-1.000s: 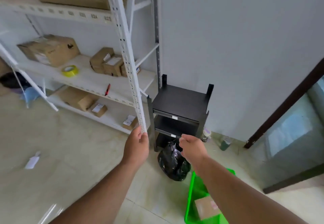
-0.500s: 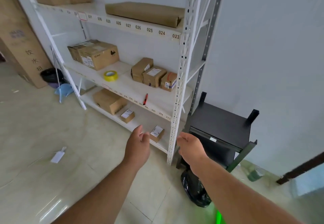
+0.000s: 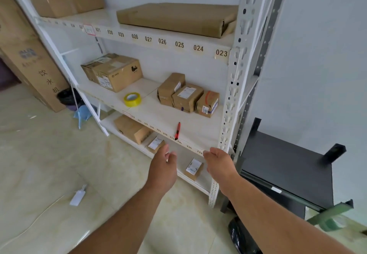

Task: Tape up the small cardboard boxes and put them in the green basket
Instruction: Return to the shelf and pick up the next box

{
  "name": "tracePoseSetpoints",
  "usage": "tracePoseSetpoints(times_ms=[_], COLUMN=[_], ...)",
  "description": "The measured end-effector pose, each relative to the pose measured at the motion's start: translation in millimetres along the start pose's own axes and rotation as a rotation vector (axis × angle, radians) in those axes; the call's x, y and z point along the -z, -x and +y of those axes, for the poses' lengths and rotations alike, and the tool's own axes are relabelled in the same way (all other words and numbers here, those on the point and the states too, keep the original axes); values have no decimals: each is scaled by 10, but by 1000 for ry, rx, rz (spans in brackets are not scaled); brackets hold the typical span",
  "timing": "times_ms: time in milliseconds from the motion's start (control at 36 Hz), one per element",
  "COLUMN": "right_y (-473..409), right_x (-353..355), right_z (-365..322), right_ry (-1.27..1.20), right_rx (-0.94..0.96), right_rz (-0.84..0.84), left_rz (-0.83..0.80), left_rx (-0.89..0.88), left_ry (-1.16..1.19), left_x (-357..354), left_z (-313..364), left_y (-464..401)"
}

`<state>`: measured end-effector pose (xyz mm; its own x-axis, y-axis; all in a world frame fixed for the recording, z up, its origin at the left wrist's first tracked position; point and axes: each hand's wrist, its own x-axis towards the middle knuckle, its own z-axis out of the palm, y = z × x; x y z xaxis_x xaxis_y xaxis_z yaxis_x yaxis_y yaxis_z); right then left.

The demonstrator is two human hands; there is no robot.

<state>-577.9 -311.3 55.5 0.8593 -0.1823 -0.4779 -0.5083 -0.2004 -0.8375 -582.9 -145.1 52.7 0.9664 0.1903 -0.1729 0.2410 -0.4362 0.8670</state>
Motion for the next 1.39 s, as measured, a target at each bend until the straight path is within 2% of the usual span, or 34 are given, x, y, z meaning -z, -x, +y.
tracePoseSetpoints(times_ms=[278,556,944,1389], right_y=[-609,-1326,-2135,-3554], right_x=[-117,-550,-1567,-1380], right_z=[-392,-678,-1108,-1347], right_ry=[-35,-88,-61,64], right_rx=[-24,-79,-129,-259], right_rz=[4,154,426,709], left_rz=[-52,-150,-350,-521], left_rx=[4,-26,-87,-137], left_ry=[23,13,-74,-115], left_x=[27,230,864,637], left_z=[155,84,-225,-127], left_y=[-751,-1726,-3116,-4067])
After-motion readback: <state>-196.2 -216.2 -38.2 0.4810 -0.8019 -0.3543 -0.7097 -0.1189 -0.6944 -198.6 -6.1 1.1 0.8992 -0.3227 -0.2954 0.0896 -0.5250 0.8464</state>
